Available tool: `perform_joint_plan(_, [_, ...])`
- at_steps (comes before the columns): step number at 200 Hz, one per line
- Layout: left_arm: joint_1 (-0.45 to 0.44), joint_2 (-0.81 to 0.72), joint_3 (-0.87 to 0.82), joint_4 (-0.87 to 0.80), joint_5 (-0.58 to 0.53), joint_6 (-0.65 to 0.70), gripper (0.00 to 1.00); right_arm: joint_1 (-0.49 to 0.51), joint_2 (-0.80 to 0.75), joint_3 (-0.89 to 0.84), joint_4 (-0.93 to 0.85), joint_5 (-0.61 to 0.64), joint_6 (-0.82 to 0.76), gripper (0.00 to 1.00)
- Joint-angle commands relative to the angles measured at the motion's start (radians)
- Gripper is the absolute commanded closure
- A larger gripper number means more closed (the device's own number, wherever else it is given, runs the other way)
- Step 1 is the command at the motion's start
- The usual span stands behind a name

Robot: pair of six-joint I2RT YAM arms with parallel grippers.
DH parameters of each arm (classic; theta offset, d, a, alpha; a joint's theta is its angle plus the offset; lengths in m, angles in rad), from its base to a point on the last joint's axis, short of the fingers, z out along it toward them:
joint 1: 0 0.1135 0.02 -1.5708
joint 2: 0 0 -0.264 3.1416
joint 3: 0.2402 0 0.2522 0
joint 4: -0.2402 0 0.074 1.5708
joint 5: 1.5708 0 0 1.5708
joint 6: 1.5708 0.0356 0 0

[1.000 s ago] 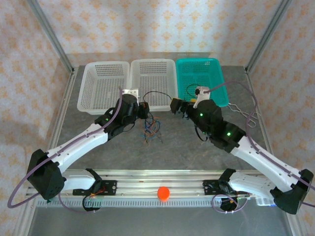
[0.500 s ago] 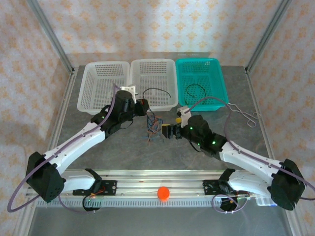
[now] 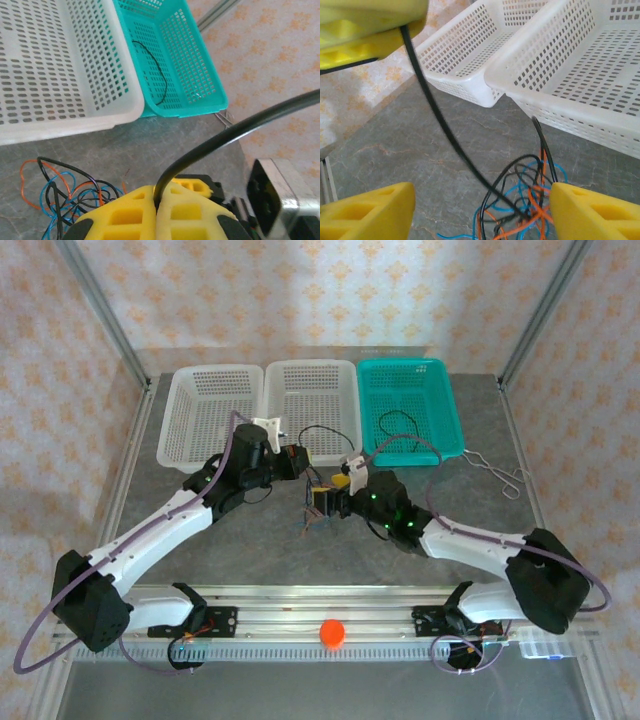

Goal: Untangle the cables

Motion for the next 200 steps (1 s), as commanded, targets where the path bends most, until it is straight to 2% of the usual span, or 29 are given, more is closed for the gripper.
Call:
perform_joint_plan(1, [-0.008,-0.051,-0.022,0.071,0.069,-0.058,1.00,-0.003,0.025,0.018,0.117,-0.011,0.007,0.30])
perform_joint_plan(46, [-0.010,-0.073,-0.022,0.087,0.081,-0.078,1.00,-0.002,0.100,0.011,0.162,-0.043,0.037,0.47])
perform_joint_plan(98, [-0.010,-0.087,0.039,0.078,0.152,-0.088,1.00,-0.002,0.162,0.011,0.146,-0.038,0.054,0.60])
perform_joint_plan(138, [-0.011,-0.123,0.112,0.038,0.181,-0.078,1.00,-0.002,0.194,-0.027,0.161,-0.020,0.077,0.63])
perform_joint_plan(200, [-0.001,-0.108,0.285,-0.048,0.131,-0.029,1.00,-0.002,0.234,-0.063,0.175,0.012,0.103,0.66])
